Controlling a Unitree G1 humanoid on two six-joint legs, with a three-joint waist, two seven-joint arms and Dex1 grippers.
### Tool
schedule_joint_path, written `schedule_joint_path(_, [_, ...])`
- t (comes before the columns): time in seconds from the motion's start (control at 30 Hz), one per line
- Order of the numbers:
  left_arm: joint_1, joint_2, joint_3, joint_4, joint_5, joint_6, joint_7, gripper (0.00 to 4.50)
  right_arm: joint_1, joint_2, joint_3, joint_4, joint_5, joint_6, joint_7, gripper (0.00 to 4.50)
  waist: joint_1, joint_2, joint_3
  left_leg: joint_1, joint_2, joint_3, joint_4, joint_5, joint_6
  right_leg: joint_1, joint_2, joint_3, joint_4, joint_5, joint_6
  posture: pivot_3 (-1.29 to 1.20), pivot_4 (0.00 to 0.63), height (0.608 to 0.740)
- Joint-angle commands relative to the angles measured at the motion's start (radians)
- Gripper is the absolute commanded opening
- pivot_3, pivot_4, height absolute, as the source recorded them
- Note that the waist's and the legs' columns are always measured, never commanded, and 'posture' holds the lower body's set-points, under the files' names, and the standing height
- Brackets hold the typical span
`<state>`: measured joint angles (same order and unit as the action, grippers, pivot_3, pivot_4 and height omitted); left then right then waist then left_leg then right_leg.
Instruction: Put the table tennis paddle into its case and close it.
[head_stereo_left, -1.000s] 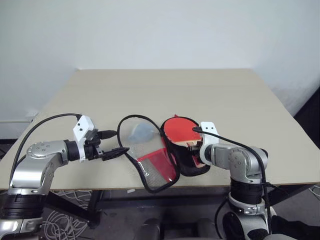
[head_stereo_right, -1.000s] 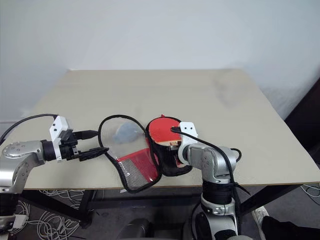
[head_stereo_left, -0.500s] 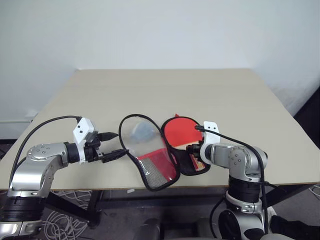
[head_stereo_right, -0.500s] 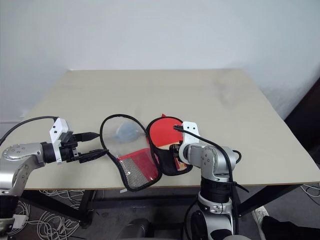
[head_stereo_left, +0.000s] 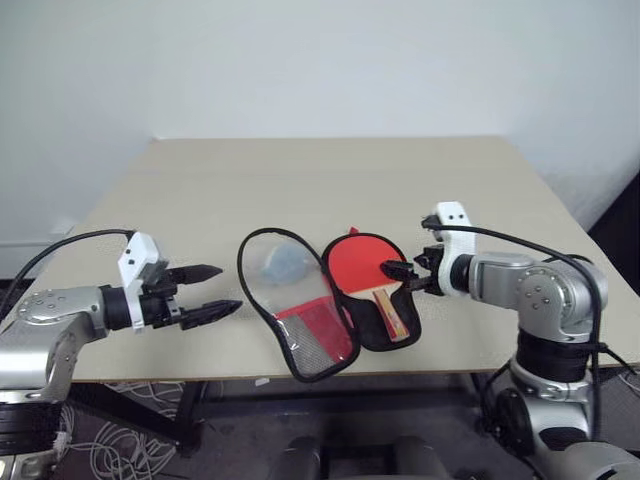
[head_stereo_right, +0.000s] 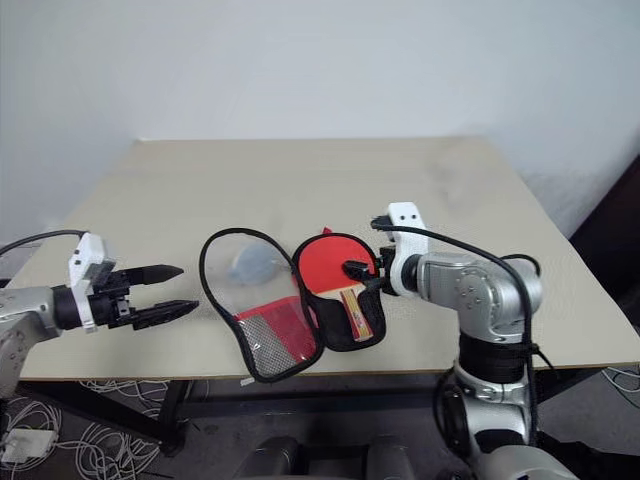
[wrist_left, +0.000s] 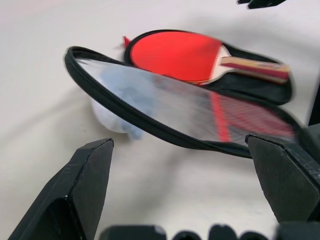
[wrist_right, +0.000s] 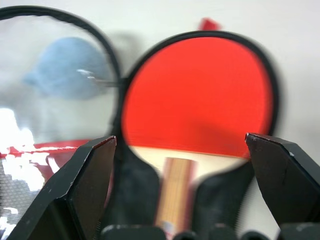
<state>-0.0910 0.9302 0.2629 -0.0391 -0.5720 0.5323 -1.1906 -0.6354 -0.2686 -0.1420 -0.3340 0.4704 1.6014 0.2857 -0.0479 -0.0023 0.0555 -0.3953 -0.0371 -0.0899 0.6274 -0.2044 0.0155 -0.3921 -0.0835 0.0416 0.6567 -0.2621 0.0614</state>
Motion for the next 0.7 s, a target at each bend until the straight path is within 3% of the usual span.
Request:
schedule_joint_path(0.03, [-0.005,0.006,0.053,0.028,-0.045,0.036,-0.013,4.32,-0.039,-0.070,0.005,0.043,0.004,-0.065,0.043,4.50,0.000,0.001,0.000,0.000,0.000,0.000,0.000,0.000,0.000,0.000,0.000,0.000,0.000,0.000,0.000,0.00,0.000,0.734])
schedule_joint_path(0.13, [-0.012,-0.020,0.035,0.083,-0.011,0.035,0.036,3.57,-0.070,-0.128,0.015,0.103,-0.010,-0.124,0.065,4.50,0.000,0.002,0.001,0.000,0.000,0.000,0.000,0.000,0.000,0.000,0.000,0.000,0.000,0.000,0.000,0.00,0.000,0.734])
schedule_joint_path(0.43, [0.023,-0.127,0.000,0.158,0.035,0.031,0.132,0.40,-0.101,-0.199,0.026,0.167,-0.018,-0.198,0.086,4.50,0.001,0.002,0.002,0.000,0.000,0.001,0.000,0.000,0.000,0.000,-0.001,0.001,0.000,0.001,-0.002,0.00,0.000,0.734])
schedule_joint_path(0.7, [-0.022,-0.263,-0.068,0.008,-0.032,0.179,0.235,0.40,-0.126,-0.212,0.011,0.198,-0.030,-0.238,0.080,4.50,0.001,0.000,0.002,-0.001,0.001,0.000,0.001,0.000,0.000,0.001,-0.002,0.000,0.000,0.003,-0.004,0.00,0.000,0.734])
